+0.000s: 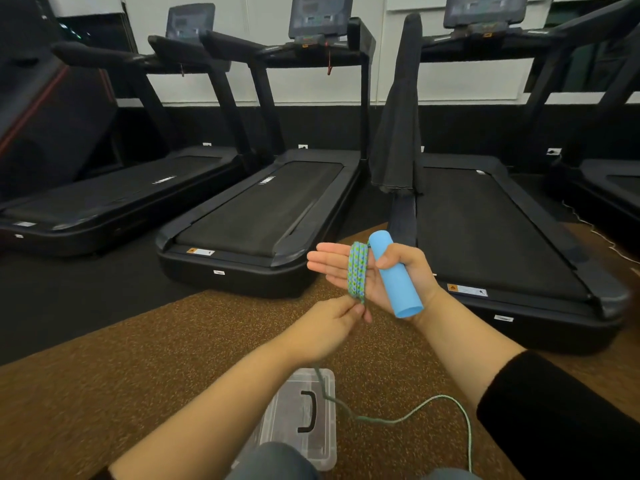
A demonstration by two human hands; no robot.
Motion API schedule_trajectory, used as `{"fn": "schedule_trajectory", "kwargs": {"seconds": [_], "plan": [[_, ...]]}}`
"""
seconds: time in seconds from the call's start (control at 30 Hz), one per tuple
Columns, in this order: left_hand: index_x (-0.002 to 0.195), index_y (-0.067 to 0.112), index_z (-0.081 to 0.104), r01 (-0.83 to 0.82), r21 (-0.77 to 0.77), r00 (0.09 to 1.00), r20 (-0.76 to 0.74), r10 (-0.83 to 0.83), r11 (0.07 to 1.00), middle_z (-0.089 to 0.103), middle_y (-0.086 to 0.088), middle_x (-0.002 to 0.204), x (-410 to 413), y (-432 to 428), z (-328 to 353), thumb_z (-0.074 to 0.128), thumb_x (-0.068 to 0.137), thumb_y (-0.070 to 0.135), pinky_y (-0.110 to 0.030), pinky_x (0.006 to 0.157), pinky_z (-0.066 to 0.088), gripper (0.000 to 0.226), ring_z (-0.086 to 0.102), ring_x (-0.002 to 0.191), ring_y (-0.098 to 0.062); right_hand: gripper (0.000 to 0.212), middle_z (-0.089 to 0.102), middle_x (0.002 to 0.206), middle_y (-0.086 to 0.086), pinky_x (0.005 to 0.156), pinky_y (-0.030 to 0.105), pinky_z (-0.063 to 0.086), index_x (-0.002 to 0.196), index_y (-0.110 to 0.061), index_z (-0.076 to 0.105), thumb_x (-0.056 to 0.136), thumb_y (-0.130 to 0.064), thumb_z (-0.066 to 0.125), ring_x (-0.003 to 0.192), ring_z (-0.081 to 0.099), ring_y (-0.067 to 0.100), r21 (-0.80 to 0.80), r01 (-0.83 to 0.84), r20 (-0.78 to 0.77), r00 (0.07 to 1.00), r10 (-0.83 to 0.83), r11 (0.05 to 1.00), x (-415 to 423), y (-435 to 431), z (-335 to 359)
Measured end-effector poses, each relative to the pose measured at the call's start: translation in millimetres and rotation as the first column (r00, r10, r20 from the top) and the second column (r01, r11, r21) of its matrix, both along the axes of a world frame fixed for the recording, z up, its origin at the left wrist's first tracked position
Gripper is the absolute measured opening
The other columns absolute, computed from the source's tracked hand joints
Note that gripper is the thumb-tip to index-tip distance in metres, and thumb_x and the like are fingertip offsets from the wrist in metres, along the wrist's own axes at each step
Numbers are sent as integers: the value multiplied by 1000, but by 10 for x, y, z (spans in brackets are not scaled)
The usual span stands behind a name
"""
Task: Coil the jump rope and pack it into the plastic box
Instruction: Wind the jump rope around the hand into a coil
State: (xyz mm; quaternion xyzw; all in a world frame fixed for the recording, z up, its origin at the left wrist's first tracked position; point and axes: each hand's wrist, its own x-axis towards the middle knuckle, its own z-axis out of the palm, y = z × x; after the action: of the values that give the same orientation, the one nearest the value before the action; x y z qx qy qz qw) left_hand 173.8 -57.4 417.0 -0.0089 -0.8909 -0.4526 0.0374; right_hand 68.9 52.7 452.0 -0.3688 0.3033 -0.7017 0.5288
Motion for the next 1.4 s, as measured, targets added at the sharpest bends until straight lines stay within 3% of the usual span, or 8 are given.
{"fn": "schedule_trajectory", "kwargs": {"seconds": [0.17,0.43,0.63,0.73,0.87,1.03,1.17,1.4], "plan": [[94,23,65,75,-355,994,102,-41,932,58,1,77,57,-71,270,39,99,33,-34,73,44,29,51,66,-10,80,48,139,22,111,38,31,134,4,44,59,-15,64,131,43,32,53,14,-29,1000,-12,998,-47,15,-35],[99,26,64,121,-603,989,137,-47,789,47,15,70,120,-42,456,36,99,36,-23,62,33,29,47,68,-2,87,44,141,25,113,41,30,136,4,40,55,-13,67,131,43,34,90,8,-51,999,-3,996,-47,4,-95],[97,26,64,169,-710,984,162,-74,684,61,6,107,126,-58,549,35,99,40,-35,84,46,31,54,94,-10,79,61,123,16,86,39,50,128,-2,52,51,-14,70,105,62,28,150,20,-100,995,-5,989,-25,34,-135],[91,24,62,203,-759,979,176,-105,618,61,6,102,115,-66,616,35,98,40,-35,83,47,32,53,91,-10,55,73,96,4,69,31,54,104,-13,73,53,-8,55,78,68,17,195,42,-167,986,-10,980,38,80,-130],[84,29,58,222,-779,975,181,-129,586,54,13,90,97,-58,667,35,98,42,-28,73,40,30,49,86,-4,39,70,71,6,56,23,52,76,-14,78,53,-4,49,59,63,17,270,165,-209,972,-109,949,63,123,-157],[87,24,58,310,-768,950,280,-140,560,59,6,77,55,-61,812,35,99,40,-33,71,42,31,53,71,-12,45,60,74,12,57,25,46,80,-6,59,37,-15,61,62,56,20,395,311,-387,910,-150,865,50,153,-375],[93,20,57,327,-782,944,298,-142,530,59,4,81,-31,-60,906,33,99,40,-27,64,36,32,53,76,-14,56,64,113,28,100,45,44,111,7,55,56,-3,50,106,60,36,285,75,-281,960,8,955,105,169,-458],[90,19,60,367,-732,928,333,-168,574,57,0,84,-108,-66,875,36,98,44,-31,69,36,35,49,75,-13,55,72,104,15,88,28,50,109,8,57,57,-4,47,103,66,27,248,-59,-216,970,114,967,189,203,-506]]}}
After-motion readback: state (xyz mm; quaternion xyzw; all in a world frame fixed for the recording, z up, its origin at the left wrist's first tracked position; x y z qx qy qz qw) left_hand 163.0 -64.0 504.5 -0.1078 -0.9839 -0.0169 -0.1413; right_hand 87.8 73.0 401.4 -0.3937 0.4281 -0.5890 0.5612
